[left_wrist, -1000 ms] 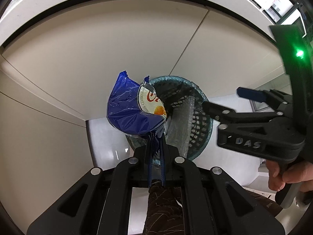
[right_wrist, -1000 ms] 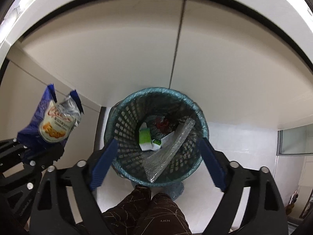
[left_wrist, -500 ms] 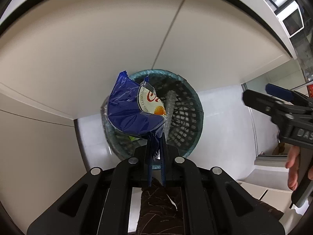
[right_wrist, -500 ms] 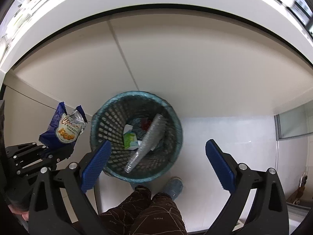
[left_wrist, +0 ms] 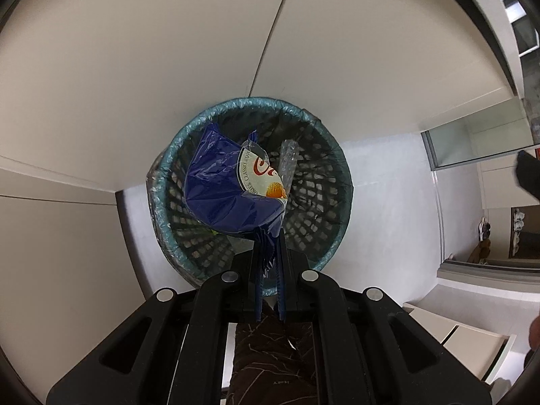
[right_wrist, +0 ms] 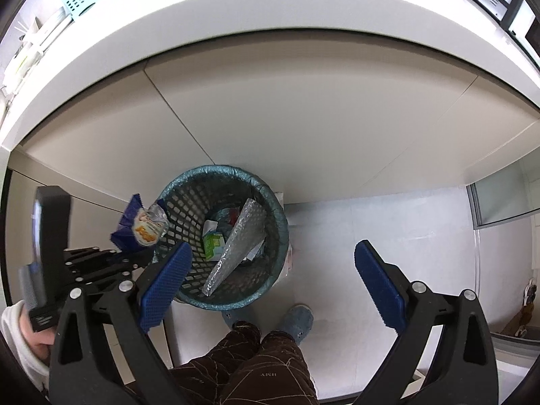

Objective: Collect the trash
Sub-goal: 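Open the left tool to drop the blue snack bag into the bin, then raise both open tools from the wastebasket back over the counter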

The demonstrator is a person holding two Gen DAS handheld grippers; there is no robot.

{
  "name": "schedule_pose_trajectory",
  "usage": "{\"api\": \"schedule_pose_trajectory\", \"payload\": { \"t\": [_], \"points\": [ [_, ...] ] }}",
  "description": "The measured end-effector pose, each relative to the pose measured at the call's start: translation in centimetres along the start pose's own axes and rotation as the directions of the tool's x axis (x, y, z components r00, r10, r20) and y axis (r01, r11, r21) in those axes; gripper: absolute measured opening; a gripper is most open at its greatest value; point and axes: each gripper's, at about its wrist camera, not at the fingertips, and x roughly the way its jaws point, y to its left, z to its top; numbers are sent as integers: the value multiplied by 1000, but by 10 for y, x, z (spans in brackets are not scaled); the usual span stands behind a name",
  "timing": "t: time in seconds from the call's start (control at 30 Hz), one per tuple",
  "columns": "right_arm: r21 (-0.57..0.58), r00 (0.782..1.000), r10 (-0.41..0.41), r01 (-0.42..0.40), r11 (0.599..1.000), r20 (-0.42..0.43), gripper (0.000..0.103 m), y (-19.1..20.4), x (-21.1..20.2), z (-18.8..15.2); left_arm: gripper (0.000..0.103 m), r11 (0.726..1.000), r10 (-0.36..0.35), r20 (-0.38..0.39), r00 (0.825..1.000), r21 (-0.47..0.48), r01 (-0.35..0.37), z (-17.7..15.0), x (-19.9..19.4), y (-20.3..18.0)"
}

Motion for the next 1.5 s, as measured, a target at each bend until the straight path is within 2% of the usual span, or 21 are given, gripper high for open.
{"api": "schedule_pose_trajectory", "payload": {
  "t": [0.2,0.67,0.8,0.9,1.03,1.1,1.17,1.27,1.33,1.5],
  "points": [
    [5,1000,20,-20,1000,16,93,-3,-13,3,6,999,35,-44,998,17,-35,0,13,-3],
    [18,999,29,-30,999,27,93,-5,-13,5,8,1000,21,-33,999,21,-21,0,15,-12],
    [21,999,32,-32,999,30,93,-6,-14,7,15,999,26,-31,999,27,-25,0,15,-14],
    [20,999,34,-34,999,31,93,-7,-16,7,26,999,34,-28,999,25,-33,0,16,-13],
    [21,999,30,-31,999,29,93,-7,-16,7,35,999,37,-17,999,10,-37,1,14,-12],
    [25,999,29,-30,999,27,93,-7,-14,7,45,999,40,-8,999,4,-40,3,12,-11],
    [25,999,30,-31,999,28,93,-7,-14,8,49,999,37,11,999,-2,-37,4,7,-9],
    [27,999,33,-34,999,30,93,-7,-16,9,63,998,59,57,997,-2,-59,4,-6,-8],
    [31,999,36,-38,999,36,93,-8,-18,11,69,999,47,83,995,-17,-46,4,-17,-5],
    [29,996,47,-49,998,72,93,-5,-30,20,93,999,23,133,991,-31,-19,2,-46,2]
  ]
}}
